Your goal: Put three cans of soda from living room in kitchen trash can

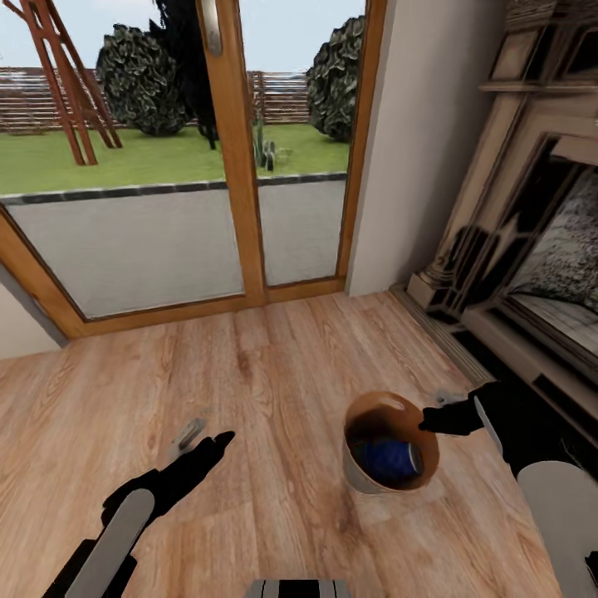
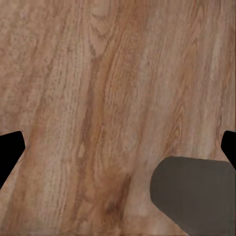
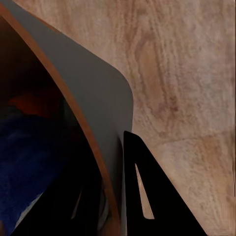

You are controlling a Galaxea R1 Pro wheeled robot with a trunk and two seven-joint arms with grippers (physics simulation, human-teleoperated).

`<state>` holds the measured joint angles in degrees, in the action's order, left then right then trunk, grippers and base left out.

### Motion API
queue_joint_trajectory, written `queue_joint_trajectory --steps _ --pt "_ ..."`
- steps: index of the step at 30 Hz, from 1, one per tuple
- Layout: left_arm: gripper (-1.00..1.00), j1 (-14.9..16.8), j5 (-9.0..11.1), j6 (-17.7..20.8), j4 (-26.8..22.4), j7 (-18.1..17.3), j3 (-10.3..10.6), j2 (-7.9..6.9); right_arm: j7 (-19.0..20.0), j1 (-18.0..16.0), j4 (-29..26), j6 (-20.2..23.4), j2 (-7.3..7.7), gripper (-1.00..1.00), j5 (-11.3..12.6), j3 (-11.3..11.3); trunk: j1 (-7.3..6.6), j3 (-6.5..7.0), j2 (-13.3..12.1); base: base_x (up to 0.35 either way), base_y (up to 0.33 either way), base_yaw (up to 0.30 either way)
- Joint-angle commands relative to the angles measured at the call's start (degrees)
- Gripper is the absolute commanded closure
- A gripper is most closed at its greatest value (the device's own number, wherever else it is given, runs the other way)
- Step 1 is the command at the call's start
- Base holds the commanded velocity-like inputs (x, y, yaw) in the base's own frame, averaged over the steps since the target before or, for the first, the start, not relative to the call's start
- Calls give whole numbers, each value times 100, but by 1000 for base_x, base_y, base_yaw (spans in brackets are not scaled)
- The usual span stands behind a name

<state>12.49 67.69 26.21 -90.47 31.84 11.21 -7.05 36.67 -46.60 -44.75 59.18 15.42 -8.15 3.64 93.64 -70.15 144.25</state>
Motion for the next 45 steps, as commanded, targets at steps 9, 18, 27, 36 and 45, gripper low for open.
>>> queue_joint_trajectory --steps 9,18,27,36,45 --pt "-100 -145 7 -83 583 -12 -147 -30 -712 -97 287 82 -36 100 192 954 15 -133 8 0 0 -23" --pt "-100 -143 12 -43 600 -70 -154 -26 -817 -104 343 82 -58 100 191 1066 38 -332 20 0 0 0" --pt "-100 -141 32 -14 601 -79 -146 -25 -828 -104 344 82 -66 100 187 1069 61 -531 32 0 0 0" --pt "-100 -141 58 -10 593 -73 -145 -25 -829 -104 353 82 -71 100 182 1069 85 -731 44 0 0 0" --pt "-100 -141 71 -9 585 -73 -145 -25 -829 -104 348 82 -75 100 182 1069 103 -886 54 0 0 0"
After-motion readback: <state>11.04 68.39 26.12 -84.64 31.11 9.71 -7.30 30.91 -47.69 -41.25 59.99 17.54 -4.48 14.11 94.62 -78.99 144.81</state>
